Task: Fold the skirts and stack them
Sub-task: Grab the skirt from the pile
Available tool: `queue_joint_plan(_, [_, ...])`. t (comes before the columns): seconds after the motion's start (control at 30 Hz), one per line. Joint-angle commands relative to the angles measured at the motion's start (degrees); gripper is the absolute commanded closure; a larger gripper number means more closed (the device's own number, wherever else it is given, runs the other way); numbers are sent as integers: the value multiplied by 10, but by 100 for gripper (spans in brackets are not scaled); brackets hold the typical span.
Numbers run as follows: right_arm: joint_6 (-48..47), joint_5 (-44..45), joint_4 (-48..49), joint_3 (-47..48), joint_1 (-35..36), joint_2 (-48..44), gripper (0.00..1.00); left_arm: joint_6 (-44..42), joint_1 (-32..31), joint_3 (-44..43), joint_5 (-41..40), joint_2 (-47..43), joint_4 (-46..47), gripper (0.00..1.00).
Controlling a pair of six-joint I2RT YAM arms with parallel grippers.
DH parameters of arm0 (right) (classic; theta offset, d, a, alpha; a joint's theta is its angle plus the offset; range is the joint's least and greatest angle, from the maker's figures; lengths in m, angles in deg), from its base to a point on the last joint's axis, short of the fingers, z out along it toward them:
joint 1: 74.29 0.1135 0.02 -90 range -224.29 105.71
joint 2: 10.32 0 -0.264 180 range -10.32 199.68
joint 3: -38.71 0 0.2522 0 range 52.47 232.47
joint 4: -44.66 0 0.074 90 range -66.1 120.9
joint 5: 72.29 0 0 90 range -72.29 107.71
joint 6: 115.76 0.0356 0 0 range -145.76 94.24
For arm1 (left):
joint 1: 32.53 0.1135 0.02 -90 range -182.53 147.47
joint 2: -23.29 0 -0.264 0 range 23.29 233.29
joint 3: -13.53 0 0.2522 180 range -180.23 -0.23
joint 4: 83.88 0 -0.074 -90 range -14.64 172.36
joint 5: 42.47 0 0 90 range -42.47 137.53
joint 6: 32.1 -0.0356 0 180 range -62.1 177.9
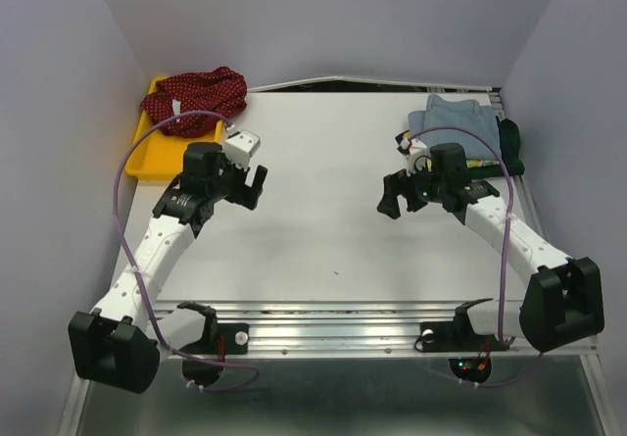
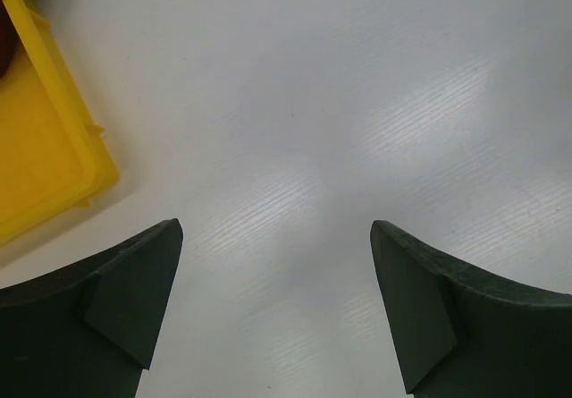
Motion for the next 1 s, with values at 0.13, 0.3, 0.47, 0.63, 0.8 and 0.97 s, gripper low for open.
queue_joint_plan(0.13, [0, 17, 34, -20, 1, -3, 0, -26, 2, -112, -4, 63, -17, 1])
queue_joint_plan(0.3, [1, 22, 32, -15, 1, 8, 0, -33, 24, -224, -28, 144, -12, 1])
queue_joint_plan(0.47, [3, 21, 34, -18, 1, 21, 0, -6, 106, -375, 10, 258, -37, 1])
queue_joint_plan(0.63, [8, 18, 36, -11, 1, 46, 0, 51, 184, -583, 31, 419, -65, 2])
queue_joint_plan(0.8, [12, 14, 33, 7, 1, 70, 0, 97, 238, -704, 61, 545, -60, 3])
queue_joint_plan(0.97, [15, 13, 31, 11, 1, 79, 0, 141, 264, -711, 56, 597, -32, 3])
